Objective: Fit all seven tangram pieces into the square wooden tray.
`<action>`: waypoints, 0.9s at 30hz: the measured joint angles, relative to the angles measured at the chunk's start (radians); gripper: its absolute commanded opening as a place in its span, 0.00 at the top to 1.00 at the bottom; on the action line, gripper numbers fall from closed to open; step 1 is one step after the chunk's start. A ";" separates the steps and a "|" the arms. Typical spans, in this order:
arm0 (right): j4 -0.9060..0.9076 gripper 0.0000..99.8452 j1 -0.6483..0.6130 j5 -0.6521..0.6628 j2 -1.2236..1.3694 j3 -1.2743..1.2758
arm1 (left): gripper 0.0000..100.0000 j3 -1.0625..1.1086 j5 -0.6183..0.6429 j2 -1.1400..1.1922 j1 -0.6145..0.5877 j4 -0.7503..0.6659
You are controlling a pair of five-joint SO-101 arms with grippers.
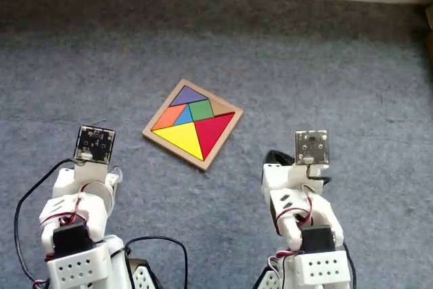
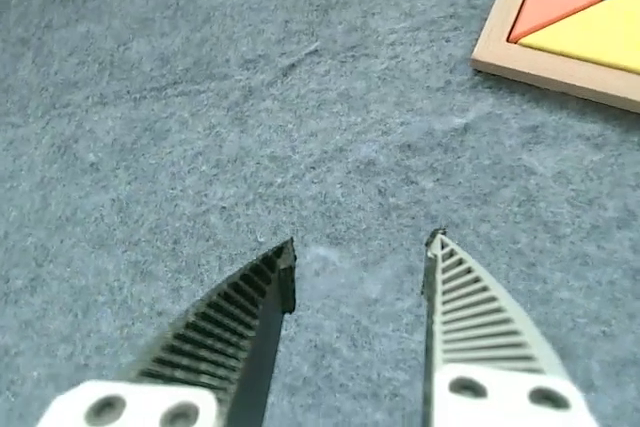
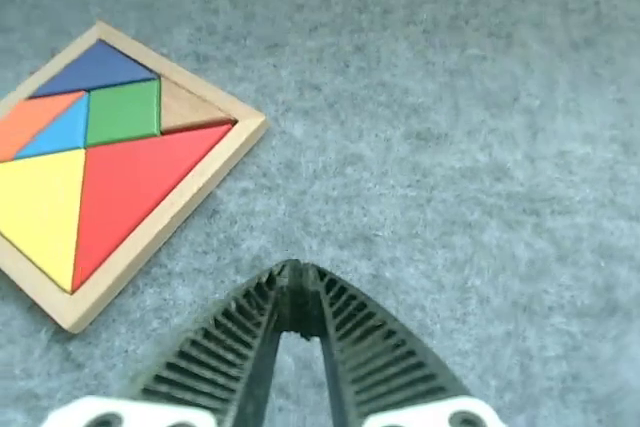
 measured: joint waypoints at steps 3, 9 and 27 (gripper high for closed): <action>0.002 0.99 0.000 0.000 -0.158 0.072 | 0.79 0.057 0.068 -0.063 -0.008 0.000; -0.035 0.99 0.000 0.000 -0.193 0.078 | 0.79 0.163 0.091 -0.127 -0.008 0.000; 0.391 0.99 0.000 0.000 -0.193 0.078 | 0.79 0.203 0.091 -0.127 -0.009 0.064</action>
